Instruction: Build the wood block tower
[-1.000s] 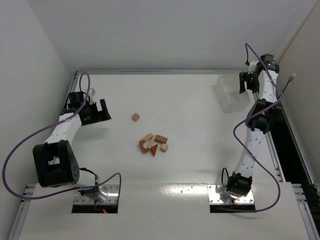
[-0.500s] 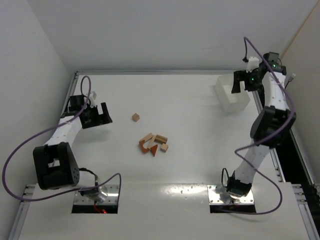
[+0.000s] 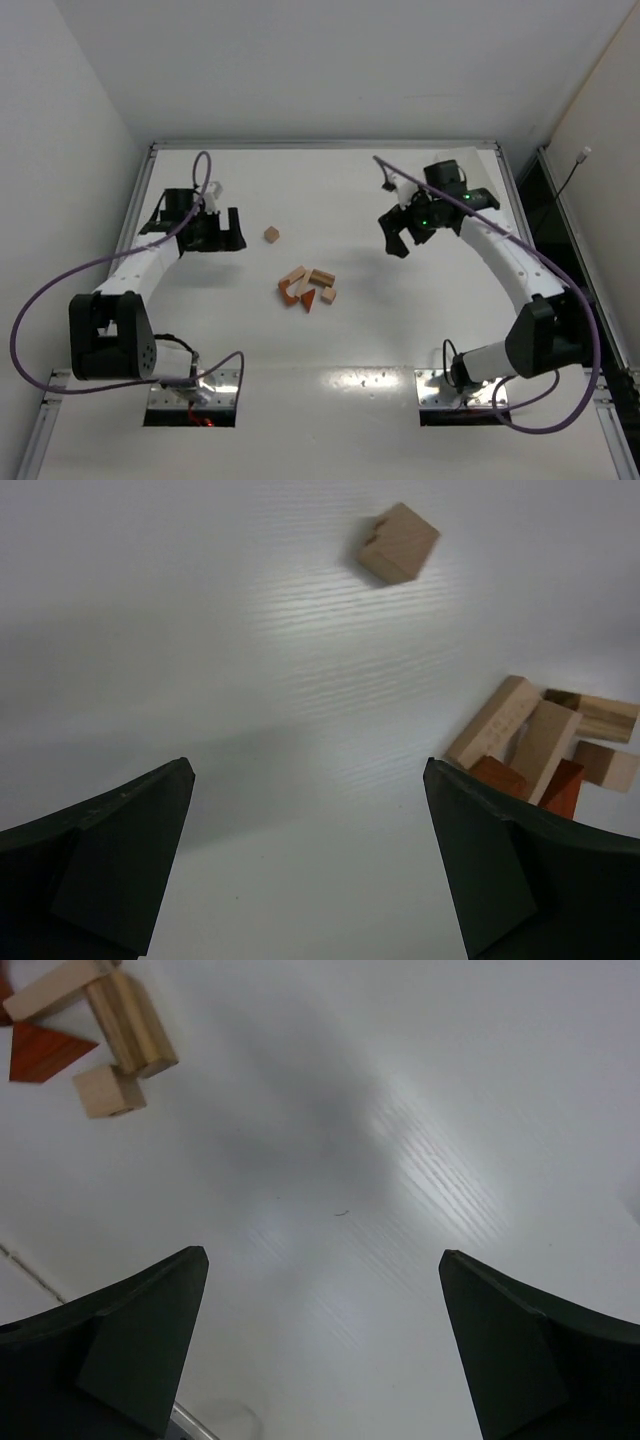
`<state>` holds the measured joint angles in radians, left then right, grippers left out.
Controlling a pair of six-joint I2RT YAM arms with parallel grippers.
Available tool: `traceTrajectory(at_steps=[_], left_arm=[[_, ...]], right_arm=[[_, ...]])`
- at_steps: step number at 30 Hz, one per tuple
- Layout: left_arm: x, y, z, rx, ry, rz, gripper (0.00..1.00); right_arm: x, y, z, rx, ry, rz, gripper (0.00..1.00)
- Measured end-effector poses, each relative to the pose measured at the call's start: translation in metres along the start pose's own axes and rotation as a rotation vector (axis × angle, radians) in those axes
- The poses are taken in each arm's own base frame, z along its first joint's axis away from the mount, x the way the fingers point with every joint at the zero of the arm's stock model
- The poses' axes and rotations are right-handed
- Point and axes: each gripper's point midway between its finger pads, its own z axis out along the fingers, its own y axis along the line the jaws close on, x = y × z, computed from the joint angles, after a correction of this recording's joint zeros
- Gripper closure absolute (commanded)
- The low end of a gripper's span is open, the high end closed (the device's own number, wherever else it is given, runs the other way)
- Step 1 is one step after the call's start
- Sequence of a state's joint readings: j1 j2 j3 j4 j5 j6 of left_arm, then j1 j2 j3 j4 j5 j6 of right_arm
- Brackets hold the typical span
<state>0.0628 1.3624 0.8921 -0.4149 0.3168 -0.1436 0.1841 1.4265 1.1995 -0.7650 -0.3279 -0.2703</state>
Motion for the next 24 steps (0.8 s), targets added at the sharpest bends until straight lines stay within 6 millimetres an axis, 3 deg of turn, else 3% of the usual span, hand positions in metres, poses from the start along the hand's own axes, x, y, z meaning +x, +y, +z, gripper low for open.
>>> traceTrajectory(at_steps=[2, 4, 12, 17, 21, 24], left_arm=[[0.005, -0.023, 0.003, 0.038, 0.020, 0.087, 0.00], [0.008, -0.044, 0.004, 0.066, 0.038, 0.173, 0.00], [-0.001, -0.120, 0.007, 0.145, 0.045, 0.490, 0.00], [0.023, -0.158, 0.026, 0.160, 0.115, 0.630, 0.00], [0.050, -0.169, 0.036, 0.154, 0.189, 0.688, 0.00], [0.052, -0.161, 0.042, 0.105, 0.203, 0.687, 0.00]], right_arm=[[0.005, 0.023, 0.012, -0.032, 0.041, -0.074, 0.01], [0.004, 0.027, 0.016, -0.028, 0.056, -0.110, 0.01], [0.003, 0.003, 0.031, 0.048, 0.100, -0.130, 0.01], [0.005, -0.002, 0.030, 0.067, 0.111, -0.137, 0.01], [0.006, -0.005, 0.029, 0.078, 0.115, -0.145, 0.01], [0.006, -0.009, 0.027, 0.091, 0.115, -0.145, 0.01]])
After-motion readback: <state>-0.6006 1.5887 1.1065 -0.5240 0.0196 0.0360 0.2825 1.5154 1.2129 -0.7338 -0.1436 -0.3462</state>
